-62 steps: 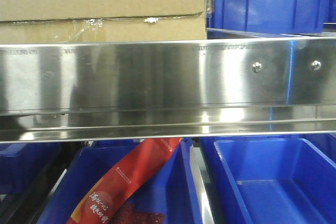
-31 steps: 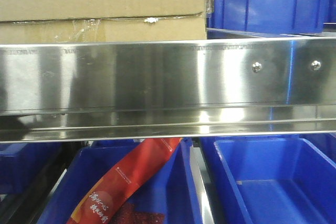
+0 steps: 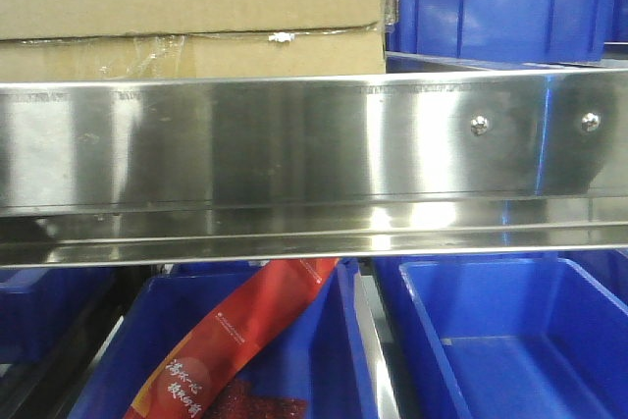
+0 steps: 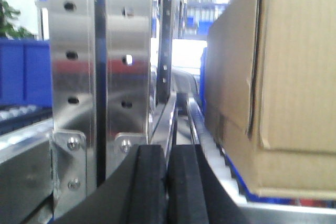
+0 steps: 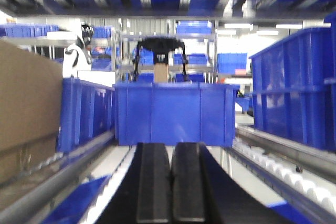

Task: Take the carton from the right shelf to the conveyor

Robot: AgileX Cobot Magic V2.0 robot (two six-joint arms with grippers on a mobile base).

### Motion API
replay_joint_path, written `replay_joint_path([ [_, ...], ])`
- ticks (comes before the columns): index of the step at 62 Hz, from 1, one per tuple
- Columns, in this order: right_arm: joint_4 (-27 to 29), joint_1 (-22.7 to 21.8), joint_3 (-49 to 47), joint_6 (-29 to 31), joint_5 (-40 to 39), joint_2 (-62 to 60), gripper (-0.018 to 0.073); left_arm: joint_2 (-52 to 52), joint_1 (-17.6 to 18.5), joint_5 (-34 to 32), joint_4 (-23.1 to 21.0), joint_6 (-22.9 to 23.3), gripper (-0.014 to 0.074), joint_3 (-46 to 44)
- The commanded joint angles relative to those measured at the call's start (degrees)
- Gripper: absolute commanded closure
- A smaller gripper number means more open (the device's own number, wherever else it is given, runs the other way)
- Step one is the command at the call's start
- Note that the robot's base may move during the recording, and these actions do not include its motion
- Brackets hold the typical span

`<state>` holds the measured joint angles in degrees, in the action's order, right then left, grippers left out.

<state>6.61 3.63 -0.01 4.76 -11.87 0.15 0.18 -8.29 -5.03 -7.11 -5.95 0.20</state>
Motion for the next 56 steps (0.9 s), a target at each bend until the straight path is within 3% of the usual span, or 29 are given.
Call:
replay_joint_path([
  [1,0.2,0.1,0.0,0.3,-0.6,-0.1,0.0628,-0.2,-0.1,-2.0,-0.6,-0.2,0.0596,-1.2],
  [7,0.2,0.1,-4.2,0.3,4.9,-0.1,0.0628,-0.2,-0.1,2.6,0.2,-0.2,0.0596,-6.3],
  [12,0.2,0.1,-10.6,0.3,12.9,-0.1,0.0628,0.0,-0.1,10.1,3.9,-0.2,0.0592,-13.0],
  [18,0.2,0.1,-19.0,0.3,22.6,1.3,0.0597,3.3,0.0,16.5,6.4,-0.2,0.0531,-20.9],
  [24,0.5,0.1,-26.5,0.3,28.1,5.8,0.0428,7.7,1.1,18.3,6.4,-0.2,0.0409,-26.3],
  [31,1.8,0.1,-32.6,0.3,28.2,11.8,0.0132,13.6,2.9,19.7,6.5,-0.2,0.0232,-31.7],
  [36,1.8,0.1,-34.6,0.3,28.9,15.2,-0.0019,17.4,3.8,19.8,6.5,-0.2,0.0143,-34.0],
  [44,2.2,0.2,-36.5,0.3,26.8,20.1,-0.0009,21.9,8.4,21.1,6.3,-0.2,0.0045,-38.1],
  [56,3.7,3.8,-48.1,0.3,36.3,28.7,-0.0009,30.3,15.0,33.7,6.0,-0.2,0.0049,-50.3],
])
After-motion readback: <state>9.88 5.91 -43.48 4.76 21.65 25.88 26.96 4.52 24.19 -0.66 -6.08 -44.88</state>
